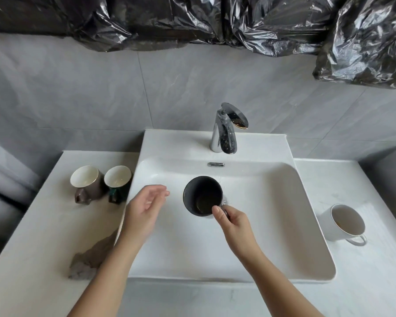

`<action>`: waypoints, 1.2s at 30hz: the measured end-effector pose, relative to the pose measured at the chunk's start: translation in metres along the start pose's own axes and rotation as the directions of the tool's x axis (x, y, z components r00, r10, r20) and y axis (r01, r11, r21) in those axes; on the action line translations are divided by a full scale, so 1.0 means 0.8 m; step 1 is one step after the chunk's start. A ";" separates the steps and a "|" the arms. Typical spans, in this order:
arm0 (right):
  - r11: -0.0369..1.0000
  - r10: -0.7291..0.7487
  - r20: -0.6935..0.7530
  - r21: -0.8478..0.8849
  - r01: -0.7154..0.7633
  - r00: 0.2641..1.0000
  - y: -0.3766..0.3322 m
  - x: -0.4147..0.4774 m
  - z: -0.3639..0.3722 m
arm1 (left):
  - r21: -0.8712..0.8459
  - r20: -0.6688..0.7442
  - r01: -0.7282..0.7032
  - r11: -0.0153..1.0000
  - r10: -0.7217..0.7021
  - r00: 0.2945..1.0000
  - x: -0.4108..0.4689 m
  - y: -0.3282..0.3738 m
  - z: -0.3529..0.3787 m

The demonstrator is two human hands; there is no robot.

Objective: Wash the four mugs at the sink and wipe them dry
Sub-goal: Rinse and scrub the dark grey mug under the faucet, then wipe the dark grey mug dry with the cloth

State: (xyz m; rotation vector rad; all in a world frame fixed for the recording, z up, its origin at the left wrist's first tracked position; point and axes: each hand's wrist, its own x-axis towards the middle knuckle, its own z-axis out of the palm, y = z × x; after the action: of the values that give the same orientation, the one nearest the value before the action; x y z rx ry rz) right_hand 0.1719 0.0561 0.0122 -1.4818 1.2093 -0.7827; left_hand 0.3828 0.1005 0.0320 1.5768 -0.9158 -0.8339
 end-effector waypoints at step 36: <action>0.991 0.029 0.128 -0.135 -0.012 0.991 -0.024 -0.032 0.027 | 0.530 0.210 -0.399 0.749 0.340 0.917 -0.057 0.038 -0.058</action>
State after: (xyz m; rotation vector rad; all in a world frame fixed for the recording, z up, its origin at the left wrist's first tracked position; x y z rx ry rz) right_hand 0.1896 0.0867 0.0278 -1.6014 1.1956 -0.5915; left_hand 0.3987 0.1579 0.0724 1.7640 -1.6021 -0.3633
